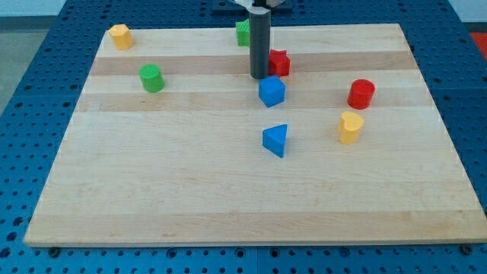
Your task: Separate the red star from the blue cube
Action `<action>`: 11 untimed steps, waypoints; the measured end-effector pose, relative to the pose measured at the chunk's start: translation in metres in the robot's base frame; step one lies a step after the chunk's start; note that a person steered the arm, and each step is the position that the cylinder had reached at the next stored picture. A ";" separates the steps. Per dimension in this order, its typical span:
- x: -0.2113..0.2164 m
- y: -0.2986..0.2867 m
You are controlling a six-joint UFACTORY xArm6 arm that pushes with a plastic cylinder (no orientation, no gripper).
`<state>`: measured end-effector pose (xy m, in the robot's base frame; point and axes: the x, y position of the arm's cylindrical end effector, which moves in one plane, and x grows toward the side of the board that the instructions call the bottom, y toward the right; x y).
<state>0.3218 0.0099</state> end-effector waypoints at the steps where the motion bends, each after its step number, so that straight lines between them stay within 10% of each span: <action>1: -0.002 -0.009; 11: 0.005 0.077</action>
<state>0.3265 0.0869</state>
